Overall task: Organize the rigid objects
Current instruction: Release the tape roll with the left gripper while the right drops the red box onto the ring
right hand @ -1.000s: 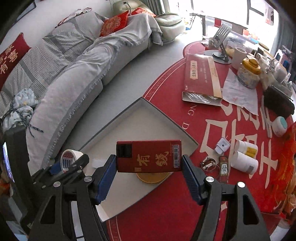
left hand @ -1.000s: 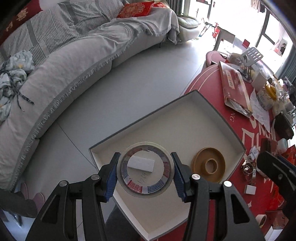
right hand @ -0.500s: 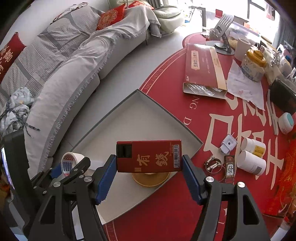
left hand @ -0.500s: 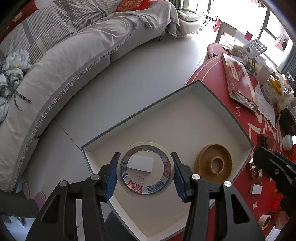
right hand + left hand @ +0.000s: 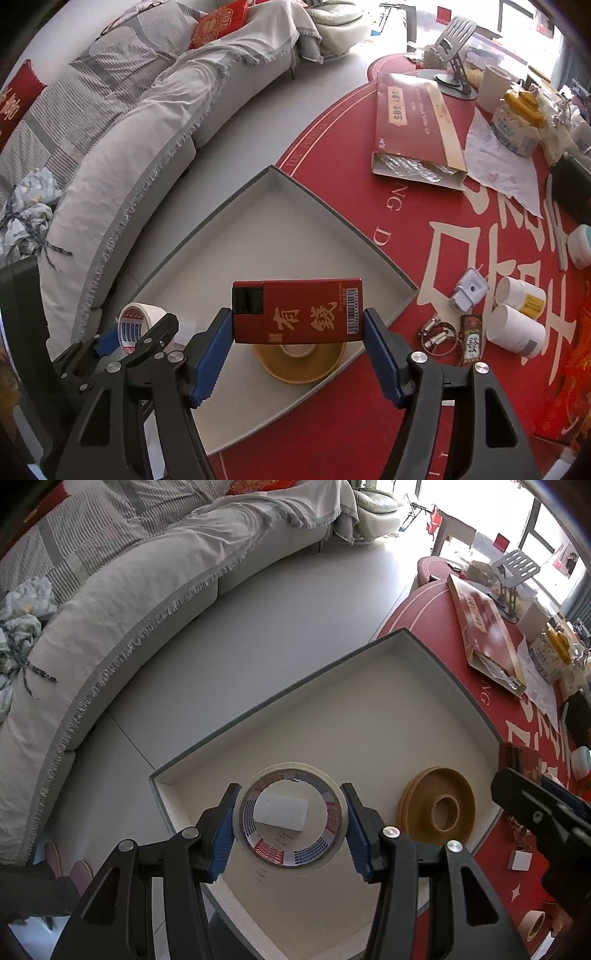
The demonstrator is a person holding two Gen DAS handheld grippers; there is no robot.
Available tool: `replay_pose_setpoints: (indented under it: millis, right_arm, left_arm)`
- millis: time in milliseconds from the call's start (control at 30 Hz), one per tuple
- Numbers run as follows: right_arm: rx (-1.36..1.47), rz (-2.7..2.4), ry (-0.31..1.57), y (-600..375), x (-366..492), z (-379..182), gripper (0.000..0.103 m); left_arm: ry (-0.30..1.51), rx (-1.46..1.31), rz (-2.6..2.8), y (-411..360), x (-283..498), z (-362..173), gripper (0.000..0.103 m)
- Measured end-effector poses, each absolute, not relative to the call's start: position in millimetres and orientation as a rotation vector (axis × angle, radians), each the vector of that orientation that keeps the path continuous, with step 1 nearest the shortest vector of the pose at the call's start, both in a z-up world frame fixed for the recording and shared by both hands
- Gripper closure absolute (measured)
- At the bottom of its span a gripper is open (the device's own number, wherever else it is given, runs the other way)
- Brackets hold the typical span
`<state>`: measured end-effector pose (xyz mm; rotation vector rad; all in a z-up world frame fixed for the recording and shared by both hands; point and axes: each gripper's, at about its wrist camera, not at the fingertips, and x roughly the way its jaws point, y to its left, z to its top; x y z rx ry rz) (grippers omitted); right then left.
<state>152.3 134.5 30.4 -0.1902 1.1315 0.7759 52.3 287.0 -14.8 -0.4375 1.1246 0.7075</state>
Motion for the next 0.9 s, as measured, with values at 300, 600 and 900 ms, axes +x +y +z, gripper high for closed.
replay_pose_setpoints:
  millis: [300,600,900]
  right_arm:
    - [-0.254,0.805,1.175,156.4,156.3,2.0,0.024]
    - [-0.179,0.507,1.021,53.4,176.0,9.7,0.006]
    - [-0.121,0.202,1.077,-12.7,223.5,-47.6,0.006]
  left_arm:
    - [1.189,-0.451,0.627,284.8,61.7,-44.5,0.016]
    - [1.18,-0.432,0.632,268.3,56.7,-39.3,0.0]
    - [1.194,-0.399,0.583,250.3,49.4,-31.7,0.0]
